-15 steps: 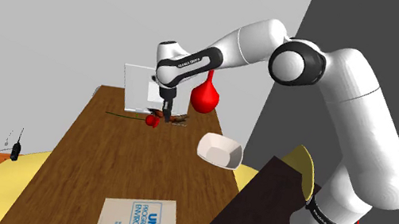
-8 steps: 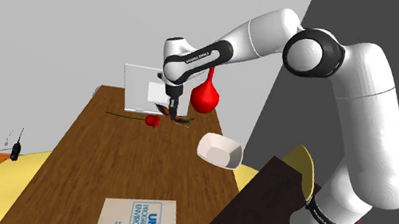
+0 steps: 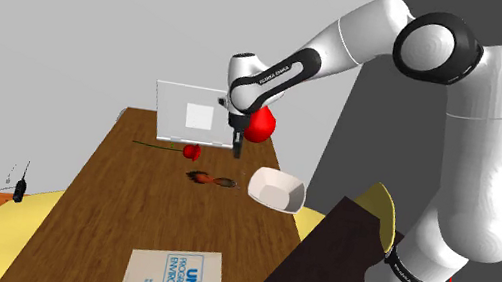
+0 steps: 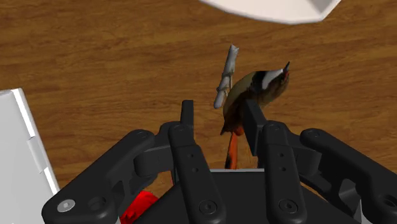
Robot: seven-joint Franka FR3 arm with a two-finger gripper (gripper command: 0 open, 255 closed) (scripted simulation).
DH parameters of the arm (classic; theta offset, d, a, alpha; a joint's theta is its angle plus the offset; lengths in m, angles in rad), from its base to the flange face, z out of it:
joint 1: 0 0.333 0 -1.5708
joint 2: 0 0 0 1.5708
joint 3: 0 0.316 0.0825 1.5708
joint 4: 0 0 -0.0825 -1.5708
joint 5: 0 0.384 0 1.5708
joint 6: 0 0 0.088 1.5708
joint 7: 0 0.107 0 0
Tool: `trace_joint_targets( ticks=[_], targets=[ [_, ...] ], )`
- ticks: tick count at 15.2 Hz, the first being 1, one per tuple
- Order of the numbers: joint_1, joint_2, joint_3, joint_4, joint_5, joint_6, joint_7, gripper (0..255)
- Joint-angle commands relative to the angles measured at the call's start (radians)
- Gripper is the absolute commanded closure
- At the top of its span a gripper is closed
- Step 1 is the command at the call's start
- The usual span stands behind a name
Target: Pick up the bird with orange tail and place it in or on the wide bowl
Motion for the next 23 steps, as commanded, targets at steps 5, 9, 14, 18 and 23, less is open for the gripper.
trace_joint_targets(
  ticks=[5, 9, 14, 18, 23],
  targets=[
    [0.036, 0.084, 0.008, -0.042, -0.022, 0.181, 0.044, 0],
    [0.036, 0.124, 0.004, -0.041, -0.026, 0.220, 0.047, 0],
    [0.037, 0.161, 0.001, -0.037, -0.030, 0.253, 0.049, 0],
    [0.037, 0.161, 0.001, -0.037, -0.030, 0.253, 0.049, 0],
    [0.037, 0.161, 0.001, -0.037, -0.030, 0.253, 0.049, 255]
  ],
)
